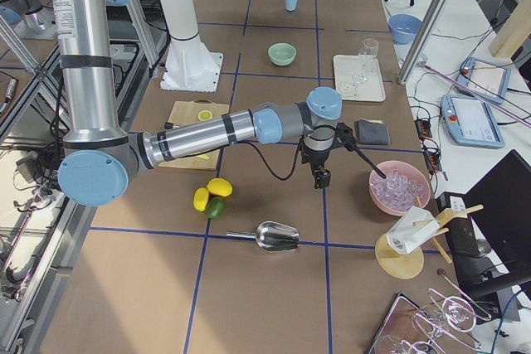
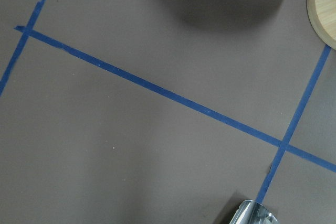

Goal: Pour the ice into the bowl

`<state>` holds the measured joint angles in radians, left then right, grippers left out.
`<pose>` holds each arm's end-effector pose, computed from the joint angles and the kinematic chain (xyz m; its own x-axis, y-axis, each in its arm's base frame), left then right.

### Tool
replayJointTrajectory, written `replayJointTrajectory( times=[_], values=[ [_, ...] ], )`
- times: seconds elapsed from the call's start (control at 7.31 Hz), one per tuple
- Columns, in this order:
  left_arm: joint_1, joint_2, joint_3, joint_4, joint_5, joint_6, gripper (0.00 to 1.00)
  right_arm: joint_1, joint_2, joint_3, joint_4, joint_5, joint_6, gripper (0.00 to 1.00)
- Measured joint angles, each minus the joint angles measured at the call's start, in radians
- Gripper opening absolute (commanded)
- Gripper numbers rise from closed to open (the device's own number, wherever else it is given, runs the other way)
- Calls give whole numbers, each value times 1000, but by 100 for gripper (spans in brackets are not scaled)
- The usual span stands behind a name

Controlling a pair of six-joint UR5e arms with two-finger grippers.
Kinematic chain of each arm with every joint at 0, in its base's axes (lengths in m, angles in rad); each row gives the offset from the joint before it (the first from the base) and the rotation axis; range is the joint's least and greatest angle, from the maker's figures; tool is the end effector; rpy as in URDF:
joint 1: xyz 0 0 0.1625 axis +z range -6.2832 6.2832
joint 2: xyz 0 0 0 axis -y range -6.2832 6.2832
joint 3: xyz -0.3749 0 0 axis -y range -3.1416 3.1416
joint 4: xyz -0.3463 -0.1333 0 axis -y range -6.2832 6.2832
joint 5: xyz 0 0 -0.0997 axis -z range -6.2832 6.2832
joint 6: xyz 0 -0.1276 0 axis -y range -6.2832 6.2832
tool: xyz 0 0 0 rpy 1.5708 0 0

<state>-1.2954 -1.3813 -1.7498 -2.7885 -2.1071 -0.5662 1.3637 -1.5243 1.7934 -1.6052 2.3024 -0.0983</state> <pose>0.0469 -0.4166 0.4801 0.6404 0.4015 -0.6547 0.2925 0.6607 0.6913 -0.0497 -0.4701 0.5141 0.6733 -0.3970 0.6238 0.2673 0.9173 0.2952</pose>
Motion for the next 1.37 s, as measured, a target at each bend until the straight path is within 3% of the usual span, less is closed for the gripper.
replayJointTrajectory(
  times=[0.27, 0.68, 1.09, 1.37],
  values=[
    [165, 114, -75, -21, 187, -151, 100, 6, -15, 1, 10, 4, -1, 100],
    [465, 236, -91, -61, 485, -387, 100, 15, -20, 2, 11, 5, 0, 100],
    [743, 259, -63, -74, 742, -618, 100, 24, -38, 18, 11, 5, 7, 100],
    [813, 251, -12, -74, 838, -657, 100, 26, -47, 25, 11, 5, 8, 100]
  ],
)
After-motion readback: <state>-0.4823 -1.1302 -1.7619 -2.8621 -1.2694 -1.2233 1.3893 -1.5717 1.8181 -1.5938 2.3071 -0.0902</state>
